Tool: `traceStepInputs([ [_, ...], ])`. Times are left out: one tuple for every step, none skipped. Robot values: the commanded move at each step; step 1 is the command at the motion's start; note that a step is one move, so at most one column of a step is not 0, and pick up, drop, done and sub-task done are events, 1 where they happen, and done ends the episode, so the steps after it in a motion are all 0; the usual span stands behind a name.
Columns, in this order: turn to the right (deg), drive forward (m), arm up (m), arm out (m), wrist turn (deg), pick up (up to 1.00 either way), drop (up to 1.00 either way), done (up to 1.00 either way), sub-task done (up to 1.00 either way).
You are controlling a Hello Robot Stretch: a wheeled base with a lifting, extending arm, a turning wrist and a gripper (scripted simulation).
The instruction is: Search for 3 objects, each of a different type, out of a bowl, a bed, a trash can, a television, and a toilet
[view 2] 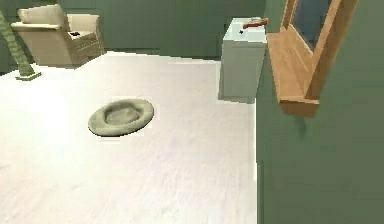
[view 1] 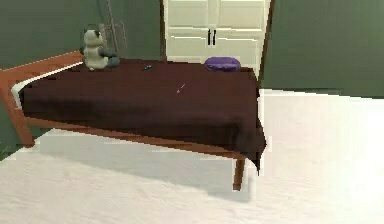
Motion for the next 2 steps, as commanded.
traceStepInputs([
  [0.0, 0.1, 0.0, 0.0, 0.0, 0.0, 0.0, 0.0, 0.0],
  [18.0, 0.0, 0.0, 0.0, 0.0, 0.0, 0.0, 0.0, 0.0],
])
